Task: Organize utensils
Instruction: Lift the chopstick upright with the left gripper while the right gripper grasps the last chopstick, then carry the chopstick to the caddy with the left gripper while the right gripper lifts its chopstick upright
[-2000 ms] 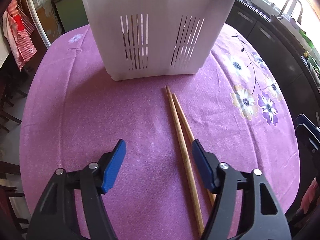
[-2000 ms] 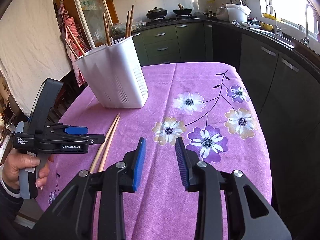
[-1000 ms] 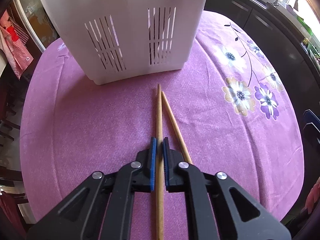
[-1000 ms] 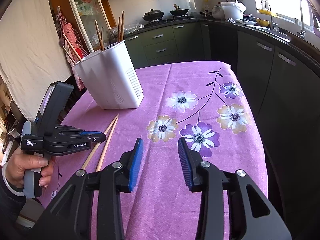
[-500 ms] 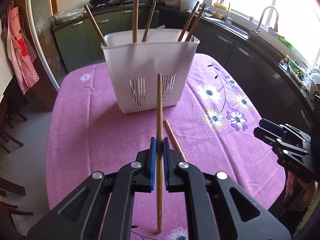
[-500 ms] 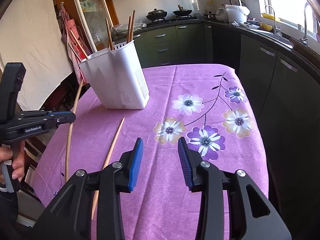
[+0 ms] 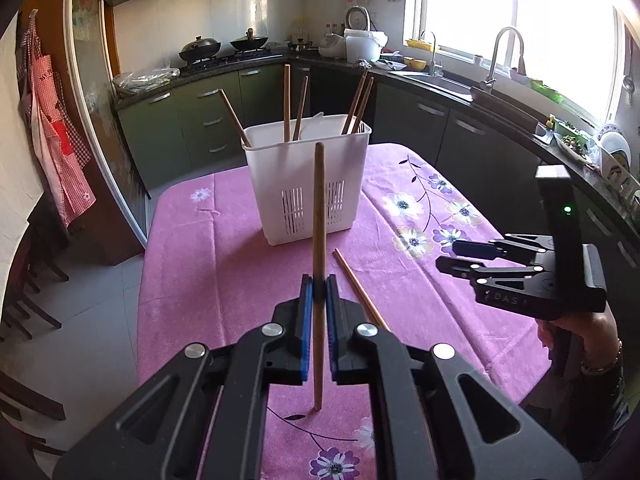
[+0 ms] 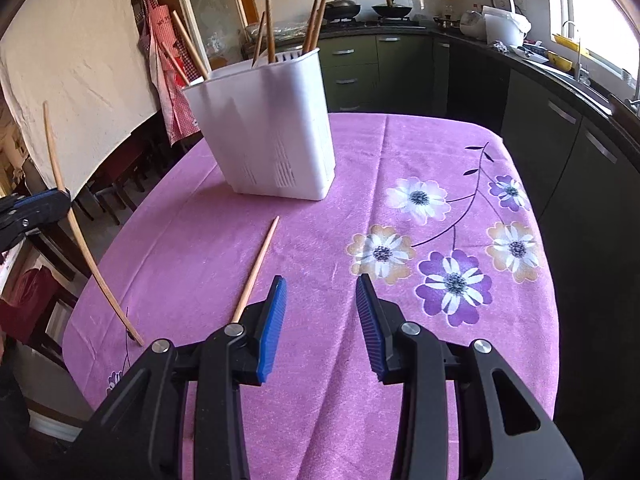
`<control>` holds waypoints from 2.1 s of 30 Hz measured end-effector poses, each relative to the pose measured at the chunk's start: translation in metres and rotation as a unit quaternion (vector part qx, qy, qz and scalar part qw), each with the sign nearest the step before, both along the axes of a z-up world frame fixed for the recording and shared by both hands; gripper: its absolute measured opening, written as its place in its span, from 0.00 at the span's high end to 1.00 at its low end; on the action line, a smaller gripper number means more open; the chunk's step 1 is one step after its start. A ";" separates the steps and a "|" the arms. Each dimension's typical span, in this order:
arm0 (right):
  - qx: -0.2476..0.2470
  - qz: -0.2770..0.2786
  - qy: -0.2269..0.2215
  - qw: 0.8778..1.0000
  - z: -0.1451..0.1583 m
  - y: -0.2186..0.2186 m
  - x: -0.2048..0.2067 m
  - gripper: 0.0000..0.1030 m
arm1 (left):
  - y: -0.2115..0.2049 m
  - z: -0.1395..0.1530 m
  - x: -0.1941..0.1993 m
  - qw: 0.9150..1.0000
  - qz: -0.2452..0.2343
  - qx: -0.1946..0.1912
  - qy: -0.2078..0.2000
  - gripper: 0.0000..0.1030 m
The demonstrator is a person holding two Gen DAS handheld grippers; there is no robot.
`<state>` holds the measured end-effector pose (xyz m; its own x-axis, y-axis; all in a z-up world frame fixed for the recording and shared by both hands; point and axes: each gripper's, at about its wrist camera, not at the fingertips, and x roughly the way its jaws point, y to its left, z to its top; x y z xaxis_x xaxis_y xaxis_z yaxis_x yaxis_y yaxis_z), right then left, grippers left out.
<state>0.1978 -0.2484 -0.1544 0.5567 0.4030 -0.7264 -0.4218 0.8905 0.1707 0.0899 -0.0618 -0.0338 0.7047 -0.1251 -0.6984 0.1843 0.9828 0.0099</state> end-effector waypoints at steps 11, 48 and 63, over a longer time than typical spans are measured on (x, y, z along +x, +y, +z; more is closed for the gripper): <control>-0.053 0.069 0.078 0.993 -0.032 0.079 0.045 0.65 | 0.021 0.002 -0.033 1.000 0.004 0.002 -0.022 0.93; -0.065 0.060 0.001 0.996 0.010 0.122 0.040 0.94 | 0.029 0.003 -0.038 1.000 -0.002 0.002 -0.018 0.93; -0.010 0.028 -0.119 0.992 0.086 0.033 -0.055 0.94 | 0.027 0.003 -0.039 1.000 -0.002 0.008 -0.020 0.93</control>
<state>0.1428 -0.2152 -0.0687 0.6903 0.4252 -0.5854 -0.4972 0.8666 0.0432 0.0508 -0.0349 -0.0306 0.7315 -0.1172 -0.6717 0.1883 0.9815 0.0338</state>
